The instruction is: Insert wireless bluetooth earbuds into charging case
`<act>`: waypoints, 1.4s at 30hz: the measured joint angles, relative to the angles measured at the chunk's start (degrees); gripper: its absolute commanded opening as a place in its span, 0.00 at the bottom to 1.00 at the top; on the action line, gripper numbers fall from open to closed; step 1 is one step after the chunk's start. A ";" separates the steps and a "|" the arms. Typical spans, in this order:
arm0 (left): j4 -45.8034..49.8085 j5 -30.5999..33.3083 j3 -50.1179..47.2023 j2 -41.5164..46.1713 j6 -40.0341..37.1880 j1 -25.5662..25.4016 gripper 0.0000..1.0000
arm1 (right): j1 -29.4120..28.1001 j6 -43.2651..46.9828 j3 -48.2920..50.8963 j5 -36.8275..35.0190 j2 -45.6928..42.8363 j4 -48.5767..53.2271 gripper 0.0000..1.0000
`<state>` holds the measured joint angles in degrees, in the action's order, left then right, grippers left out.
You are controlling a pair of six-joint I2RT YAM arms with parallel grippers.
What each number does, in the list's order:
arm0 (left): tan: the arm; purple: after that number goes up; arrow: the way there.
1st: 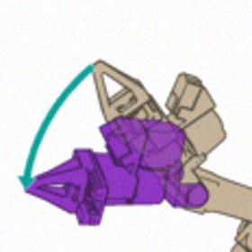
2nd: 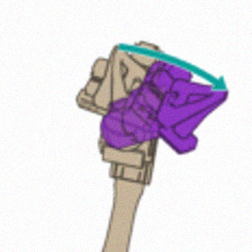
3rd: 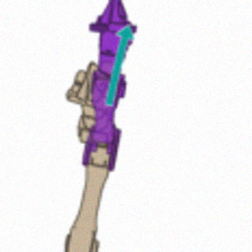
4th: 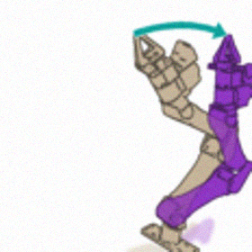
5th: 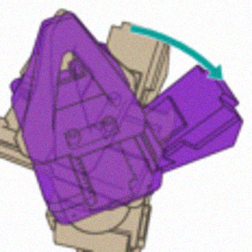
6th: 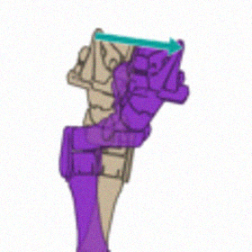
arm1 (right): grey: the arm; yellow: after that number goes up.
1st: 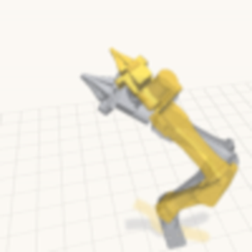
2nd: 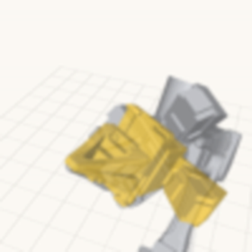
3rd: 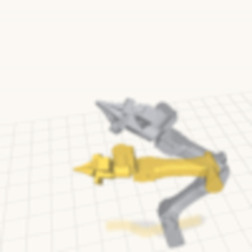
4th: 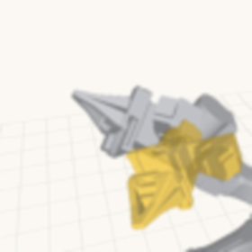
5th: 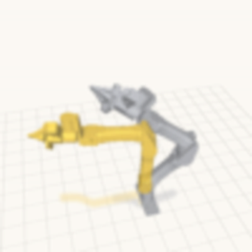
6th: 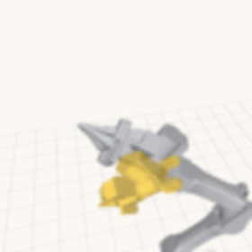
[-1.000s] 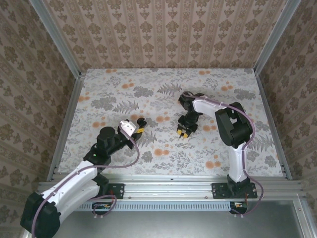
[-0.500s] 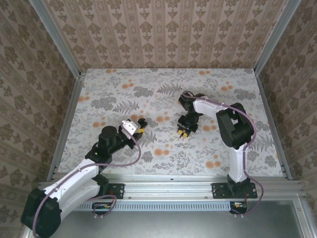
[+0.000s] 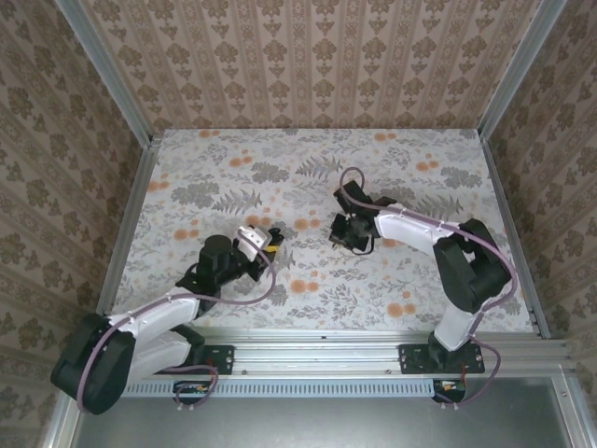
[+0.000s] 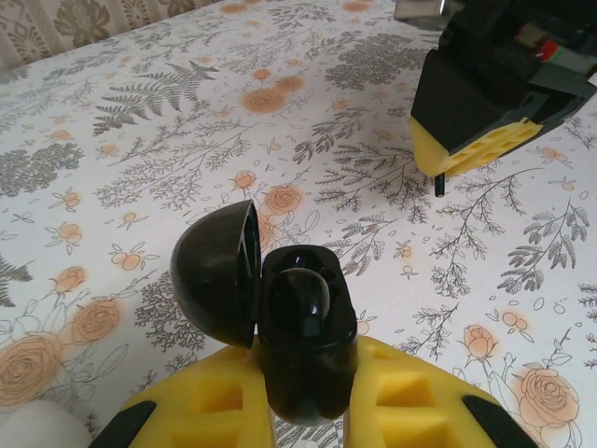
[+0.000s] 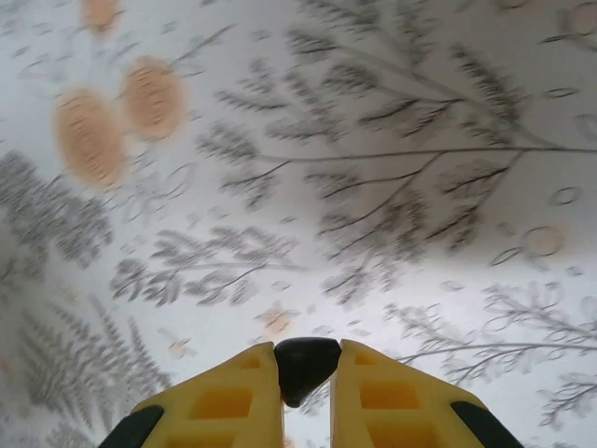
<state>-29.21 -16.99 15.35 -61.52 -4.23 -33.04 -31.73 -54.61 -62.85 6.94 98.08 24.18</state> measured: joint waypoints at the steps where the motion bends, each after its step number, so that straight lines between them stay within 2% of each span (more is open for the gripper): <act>1: -1.14 -0.26 -0.02 -0.96 0.22 0.00 0.05 | -0.87 0.26 0.90 -0.57 -1.18 -1.60 0.16; 7: -5.90 -1.92 -0.48 -5.33 1.29 0.00 0.05 | -5.40 0.52 4.72 -3.39 -7.30 -9.09 0.16; 14: -8.52 -4.35 -0.50 -6.12 1.68 0.00 0.05 | -9.16 0.42 7.21 -5.31 -12.87 -16.98 0.16; 24: -9.01 -5.92 -0.50 -4.96 1.77 0.00 0.05 | -12.52 0.44 6.88 -5.53 -11.85 -24.04 0.16; 42: -9.01 -6.62 -0.50 -3.98 3.13 0.00 0.05 | -15.15 0.68 4.26 -5.51 -7.56 -25.73 0.16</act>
<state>-38.22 -23.62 14.85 -65.49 -1.10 -33.04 -46.87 -53.93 -58.59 1.43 90.52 -1.54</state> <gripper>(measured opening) 0.171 0.162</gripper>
